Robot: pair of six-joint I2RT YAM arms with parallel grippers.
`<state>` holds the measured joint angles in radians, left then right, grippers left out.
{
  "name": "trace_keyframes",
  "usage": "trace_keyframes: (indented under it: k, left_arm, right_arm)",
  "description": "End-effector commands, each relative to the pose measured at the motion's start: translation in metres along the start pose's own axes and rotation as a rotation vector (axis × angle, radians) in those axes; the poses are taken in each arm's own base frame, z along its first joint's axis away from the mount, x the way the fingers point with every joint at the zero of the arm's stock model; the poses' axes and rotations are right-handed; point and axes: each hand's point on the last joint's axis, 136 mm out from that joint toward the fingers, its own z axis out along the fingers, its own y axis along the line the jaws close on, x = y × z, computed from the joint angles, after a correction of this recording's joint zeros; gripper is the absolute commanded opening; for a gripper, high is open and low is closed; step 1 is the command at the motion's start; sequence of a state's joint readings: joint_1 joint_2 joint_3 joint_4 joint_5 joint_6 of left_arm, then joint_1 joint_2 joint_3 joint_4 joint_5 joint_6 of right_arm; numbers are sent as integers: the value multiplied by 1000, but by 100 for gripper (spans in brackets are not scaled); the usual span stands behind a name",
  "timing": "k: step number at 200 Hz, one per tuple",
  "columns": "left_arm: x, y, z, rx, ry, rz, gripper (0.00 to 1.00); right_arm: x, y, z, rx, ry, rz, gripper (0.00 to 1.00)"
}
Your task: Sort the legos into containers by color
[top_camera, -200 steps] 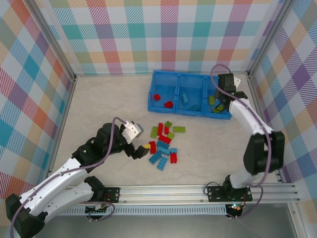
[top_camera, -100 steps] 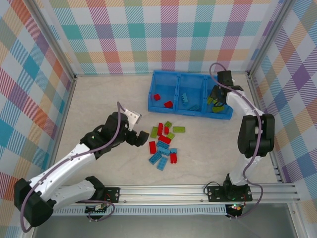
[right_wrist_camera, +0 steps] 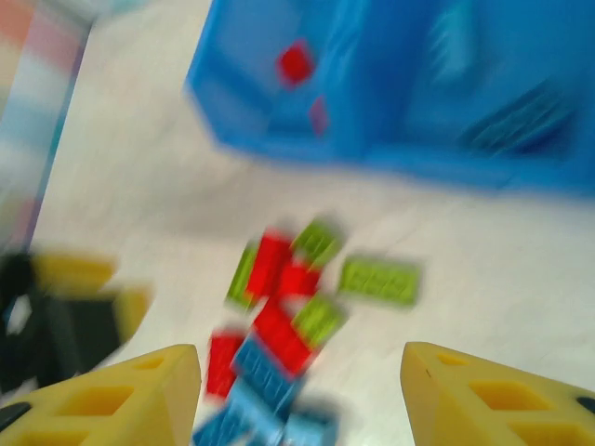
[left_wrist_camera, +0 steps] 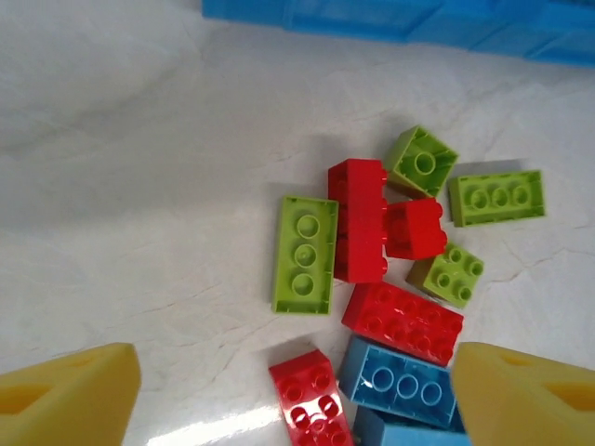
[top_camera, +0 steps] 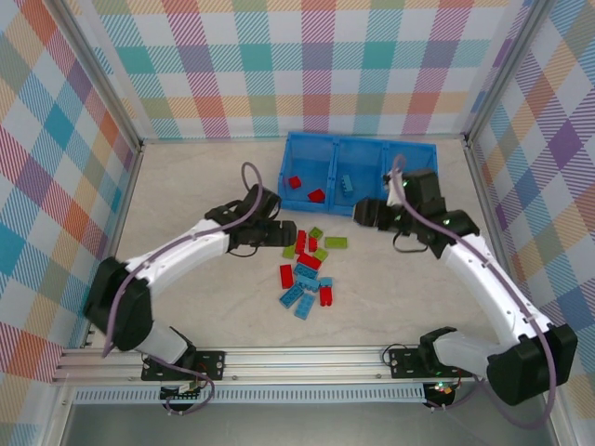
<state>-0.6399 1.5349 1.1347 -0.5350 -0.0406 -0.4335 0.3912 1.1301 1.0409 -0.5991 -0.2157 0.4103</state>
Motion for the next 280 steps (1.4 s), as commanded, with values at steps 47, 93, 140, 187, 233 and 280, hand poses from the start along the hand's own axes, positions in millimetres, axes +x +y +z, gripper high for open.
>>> trace_keyframes:
  k: [47,93,140,187,233,280]
  left_arm:
    - [-20,-39,53,-95,-18,91,61]
    - [-12,-37,77,-118,24,102,51]
    - [-1,-38,97,-116,75,115,47]
    - [7,-41,108,-115,102,142,36]
    - [3,-45,105,-116,90,161,28]
    - [-10,-56,90,-75,60,154,18]
  right_arm:
    - [118,19,11,-77,308,85,61]
    - [113,22,15,-78,302,71,63]
    - [109,22,21,-69,306,62,64]
    - [112,17,24,-57,310,73,64]
    - [110,19,23,-60,309,71,64]
    - [107,18,21,-49,296,67,65]
